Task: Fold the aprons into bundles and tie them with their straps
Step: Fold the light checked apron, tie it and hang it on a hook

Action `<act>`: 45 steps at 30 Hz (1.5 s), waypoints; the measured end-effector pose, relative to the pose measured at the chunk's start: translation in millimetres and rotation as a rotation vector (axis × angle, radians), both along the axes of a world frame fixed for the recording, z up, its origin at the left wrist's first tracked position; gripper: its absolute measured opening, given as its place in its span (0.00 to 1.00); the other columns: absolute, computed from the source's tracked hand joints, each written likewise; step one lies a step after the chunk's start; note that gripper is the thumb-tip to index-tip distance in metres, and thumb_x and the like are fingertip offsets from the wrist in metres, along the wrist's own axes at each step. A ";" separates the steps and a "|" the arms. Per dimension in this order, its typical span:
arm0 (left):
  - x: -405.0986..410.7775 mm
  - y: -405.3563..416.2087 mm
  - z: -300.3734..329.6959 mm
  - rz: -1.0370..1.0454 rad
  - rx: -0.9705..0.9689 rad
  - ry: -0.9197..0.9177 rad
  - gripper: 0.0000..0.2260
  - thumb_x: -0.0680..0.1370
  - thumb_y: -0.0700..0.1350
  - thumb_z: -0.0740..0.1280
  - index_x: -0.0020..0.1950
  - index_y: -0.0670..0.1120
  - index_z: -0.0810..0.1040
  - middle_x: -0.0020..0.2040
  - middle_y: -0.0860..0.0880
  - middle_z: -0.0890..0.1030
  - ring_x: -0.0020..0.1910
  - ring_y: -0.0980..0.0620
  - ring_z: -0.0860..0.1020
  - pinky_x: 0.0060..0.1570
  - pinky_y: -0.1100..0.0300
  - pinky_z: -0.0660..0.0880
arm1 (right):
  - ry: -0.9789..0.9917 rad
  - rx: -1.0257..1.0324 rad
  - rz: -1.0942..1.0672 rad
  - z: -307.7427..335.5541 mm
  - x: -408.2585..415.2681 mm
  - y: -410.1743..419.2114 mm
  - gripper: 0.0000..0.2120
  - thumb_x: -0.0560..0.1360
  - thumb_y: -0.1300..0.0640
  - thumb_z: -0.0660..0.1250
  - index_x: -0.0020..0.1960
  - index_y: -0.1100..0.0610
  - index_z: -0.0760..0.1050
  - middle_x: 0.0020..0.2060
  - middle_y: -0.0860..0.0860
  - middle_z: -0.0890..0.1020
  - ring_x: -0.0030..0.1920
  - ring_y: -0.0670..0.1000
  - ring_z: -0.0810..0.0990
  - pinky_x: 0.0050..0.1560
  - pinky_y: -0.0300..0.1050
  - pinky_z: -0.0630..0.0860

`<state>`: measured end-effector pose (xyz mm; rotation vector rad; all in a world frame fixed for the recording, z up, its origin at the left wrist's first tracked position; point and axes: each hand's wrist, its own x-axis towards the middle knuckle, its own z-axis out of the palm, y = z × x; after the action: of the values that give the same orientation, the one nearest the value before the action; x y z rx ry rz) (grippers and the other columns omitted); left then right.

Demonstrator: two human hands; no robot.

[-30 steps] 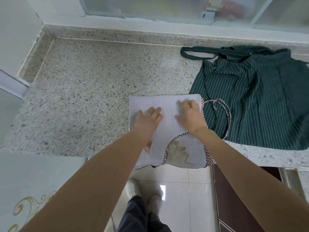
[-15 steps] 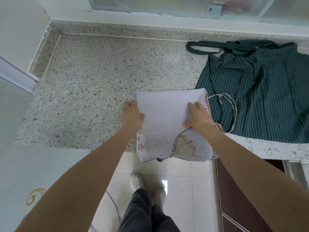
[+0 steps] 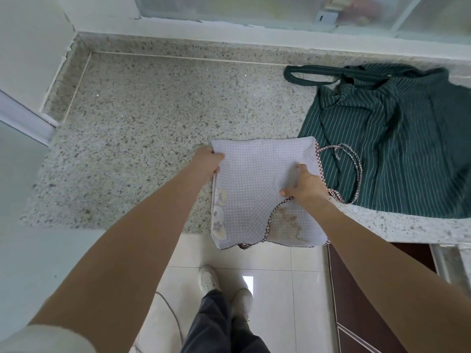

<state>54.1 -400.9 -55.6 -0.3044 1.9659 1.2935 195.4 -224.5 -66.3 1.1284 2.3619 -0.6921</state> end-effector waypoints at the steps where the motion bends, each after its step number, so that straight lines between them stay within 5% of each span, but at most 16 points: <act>1: 0.5 1.7 1.6 0.020 0.013 -0.011 0.05 0.81 0.39 0.60 0.53 0.42 0.75 0.34 0.46 0.72 0.22 0.58 0.71 0.17 0.70 0.64 | 0.013 -0.019 -0.028 -1.7 0.2 -0.3 0.38 0.71 0.57 0.73 0.73 0.51 0.53 0.48 0.58 0.78 0.48 0.58 0.79 0.47 0.51 0.78; 5: 1.5 3.8 12.3 0.117 0.306 -0.195 0.15 0.82 0.37 0.56 0.69 0.42 0.68 0.58 0.40 0.76 0.43 0.45 0.82 0.38 0.59 0.81 | 0.127 -0.246 -0.269 1.9 -5.2 -1.6 0.35 0.75 0.56 0.69 0.74 0.49 0.52 0.49 0.58 0.80 0.39 0.55 0.80 0.38 0.47 0.80; 9: -9.4 5.1 24.2 0.010 0.413 -0.162 0.17 0.83 0.40 0.55 0.72 0.48 0.63 0.68 0.45 0.71 0.57 0.41 0.79 0.58 0.50 0.75 | 0.304 -0.696 -0.734 19.4 -25.7 2.3 0.33 0.73 0.48 0.70 0.72 0.52 0.57 0.41 0.57 0.78 0.33 0.50 0.76 0.34 0.44 0.77; 12: -18.6 7.9 38.9 -0.126 0.456 -0.093 0.17 0.82 0.42 0.56 0.72 0.49 0.65 0.67 0.49 0.74 0.58 0.47 0.79 0.65 0.51 0.69 | 0.458 -0.959 -0.956 39.4 -45.7 7.1 0.29 0.73 0.40 0.67 0.65 0.54 0.62 0.51 0.62 0.75 0.49 0.57 0.80 0.49 0.53 0.80; 15: -26.3 8.4 48.7 -0.210 0.486 -0.016 0.16 0.81 0.37 0.57 0.70 0.41 0.68 0.63 0.47 0.76 0.59 0.50 0.77 0.62 0.60 0.72 | 0.585 -1.179 -1.043 56.0 -65.3 12.2 0.39 0.69 0.33 0.65 0.71 0.50 0.56 0.63 0.66 0.69 0.61 0.66 0.73 0.58 0.67 0.72; 17: -30.7 6.2 51.7 -0.199 0.501 -0.014 0.16 0.80 0.32 0.56 0.67 0.34 0.69 0.61 0.42 0.76 0.57 0.48 0.77 0.61 0.59 0.72 | 0.603 -1.175 -1.111 60.4 -80.9 16.3 0.34 0.72 0.38 0.66 0.69 0.54 0.59 0.63 0.64 0.71 0.62 0.67 0.73 0.59 0.67 0.72; 20: -35.2 -1.1 57.3 -0.102 0.514 -0.017 0.13 0.78 0.29 0.54 0.60 0.36 0.72 0.49 0.45 0.78 0.48 0.51 0.77 0.58 0.60 0.72 | 0.578 -1.027 -1.243 62.2 -101.1 20.9 0.15 0.80 0.60 0.60 0.65 0.63 0.65 0.61 0.61 0.74 0.57 0.62 0.77 0.52 0.60 0.77; 22: -40.8 -8.8 58.5 0.011 0.527 -0.021 0.11 0.78 0.30 0.54 0.53 0.38 0.73 0.48 0.45 0.77 0.48 0.50 0.77 0.57 0.60 0.71 | 0.595 -0.948 -1.222 62.9 -107.3 22.5 0.18 0.79 0.69 0.55 0.69 0.63 0.64 0.61 0.61 0.73 0.53 0.61 0.77 0.43 0.55 0.78; 26: -45.8 -26.7 57.9 0.323 0.599 -0.091 0.15 0.79 0.37 0.52 0.61 0.41 0.73 0.56 0.45 0.77 0.59 0.45 0.76 0.53 0.50 0.72 | 0.760 -1.062 -1.202 70.5 -105.7 9.2 0.13 0.79 0.69 0.54 0.64 0.64 0.65 0.64 0.61 0.70 0.64 0.60 0.72 0.40 0.53 0.76; 30: -35.4 -30.6 60.2 0.604 0.521 -0.238 0.20 0.80 0.57 0.54 0.53 0.41 0.73 0.55 0.40 0.76 0.54 0.42 0.77 0.55 0.47 0.74 | 0.803 -1.156 -1.176 63.3 -89.7 -1.4 0.10 0.79 0.69 0.54 0.58 0.63 0.68 0.53 0.59 0.74 0.49 0.56 0.76 0.48 0.53 0.77; 32: -27.5 -33.1 59.8 0.528 0.422 -0.346 0.18 0.79 0.56 0.60 0.50 0.40 0.72 0.48 0.41 0.76 0.46 0.46 0.76 0.51 0.51 0.74 | 0.812 -1.172 -1.179 60.0 -77.9 -6.0 0.08 0.78 0.69 0.54 0.55 0.62 0.69 0.49 0.57 0.75 0.44 0.54 0.76 0.48 0.50 0.77; 34: -20.7 -35.2 53.5 0.472 0.362 -0.395 0.12 0.78 0.46 0.66 0.55 0.39 0.74 0.52 0.41 0.76 0.49 0.46 0.76 0.48 0.54 0.76 | 0.830 -1.215 -1.185 59.2 -64.5 -12.4 0.09 0.77 0.70 0.55 0.54 0.62 0.69 0.47 0.57 0.76 0.44 0.54 0.77 0.44 0.51 0.81; 37: -7.9 -40.3 46.6 0.425 0.307 -0.359 0.13 0.77 0.32 0.64 0.62 0.34 0.72 0.49 0.41 0.75 0.44 0.49 0.75 0.51 0.58 0.74 | 0.848 -1.252 -1.147 63.0 -38.6 -25.8 0.08 0.77 0.70 0.55 0.46 0.60 0.70 0.40 0.56 0.75 0.36 0.53 0.79 0.32 0.46 0.80; 41: 14.0 -55.4 40.6 0.251 0.262 -0.343 0.06 0.77 0.28 0.60 0.49 0.34 0.76 0.42 0.43 0.76 0.39 0.51 0.75 0.45 0.62 0.77 | 0.820 -1.234 -1.167 55.5 -1.4 -31.1 0.04 0.76 0.59 0.62 0.48 0.58 0.69 0.34 0.52 0.73 0.25 0.49 0.73 0.27 0.41 0.73; 43: 22.0 -64.4 34.2 0.176 0.237 -0.337 0.08 0.76 0.27 0.61 0.47 0.36 0.77 0.44 0.43 0.77 0.41 0.49 0.76 0.40 0.59 0.79 | 0.773 -1.153 -1.196 48.1 11.9 -28.3 0.06 0.75 0.55 0.65 0.47 0.58 0.71 0.36 0.53 0.74 0.30 0.52 0.74 0.29 0.41 0.73; 45: 29.0 -71.7 26.3 0.152 0.247 -0.314 0.13 0.76 0.25 0.60 0.57 0.35 0.76 0.53 0.42 0.78 0.49 0.46 0.77 0.49 0.56 0.77 | 0.696 -0.988 -1.202 43.4 21.9 -27.6 0.05 0.75 0.59 0.67 0.43 0.58 0.71 0.39 0.55 0.77 0.52 0.61 0.80 0.49 0.48 0.79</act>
<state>83.1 -472.5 -29.3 -0.5091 1.5274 1.4694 217.3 -252.1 -22.9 1.8139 0.9969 -2.5594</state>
